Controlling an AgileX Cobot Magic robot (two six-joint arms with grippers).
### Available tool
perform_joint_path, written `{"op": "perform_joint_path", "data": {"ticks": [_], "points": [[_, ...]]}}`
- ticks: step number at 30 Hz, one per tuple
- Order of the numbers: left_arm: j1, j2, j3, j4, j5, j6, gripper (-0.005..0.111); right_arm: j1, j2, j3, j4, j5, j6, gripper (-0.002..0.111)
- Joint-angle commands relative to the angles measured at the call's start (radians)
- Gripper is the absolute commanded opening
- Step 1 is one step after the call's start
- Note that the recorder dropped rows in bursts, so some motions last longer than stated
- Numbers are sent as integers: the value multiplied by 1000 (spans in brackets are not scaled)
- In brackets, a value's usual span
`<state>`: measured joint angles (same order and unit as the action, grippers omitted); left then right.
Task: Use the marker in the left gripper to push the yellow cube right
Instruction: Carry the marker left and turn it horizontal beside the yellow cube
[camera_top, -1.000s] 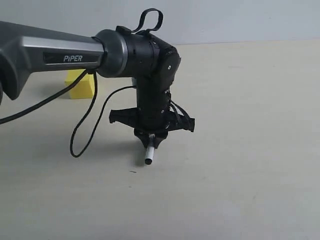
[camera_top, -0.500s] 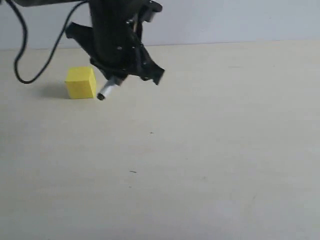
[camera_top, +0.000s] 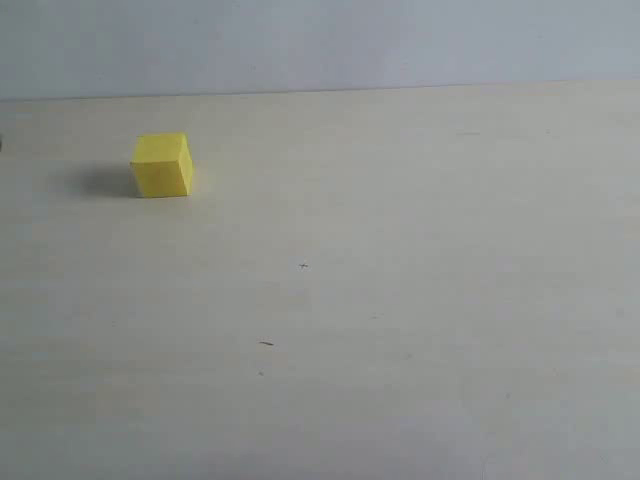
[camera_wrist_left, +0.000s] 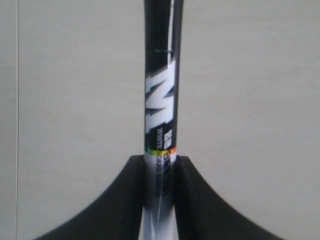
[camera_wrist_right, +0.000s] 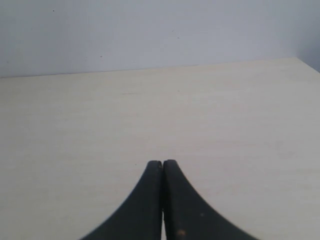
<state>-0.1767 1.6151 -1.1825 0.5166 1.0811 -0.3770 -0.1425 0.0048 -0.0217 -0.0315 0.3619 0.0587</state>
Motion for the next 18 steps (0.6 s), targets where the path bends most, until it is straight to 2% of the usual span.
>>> {"op": "perform_joint_path", "data": {"ticks": [1, 4, 9, 13, 15, 18], "points": [[141, 17, 7, 3, -258, 204, 0, -4, -5, 4, -1, -4, -4, 0], [175, 44, 7, 3, -434, 547, 0, -4, -5, 4, -1, -4, -4, 0], [178, 114, 7, 1, -597, 886, 0, -4, -5, 4, -1, -4, -4, 0], [176, 203, -26, -23, -588, 1037, 0, -4, -5, 4, -1, -4, -4, 0], [176, 247, -51, -97, -578, 1180, 0, -4, -5, 4, -1, -4, -4, 0], [177, 309, -123, -288, -501, 1472, 0, -4, -5, 4, -1, -4, -4, 0]]}}
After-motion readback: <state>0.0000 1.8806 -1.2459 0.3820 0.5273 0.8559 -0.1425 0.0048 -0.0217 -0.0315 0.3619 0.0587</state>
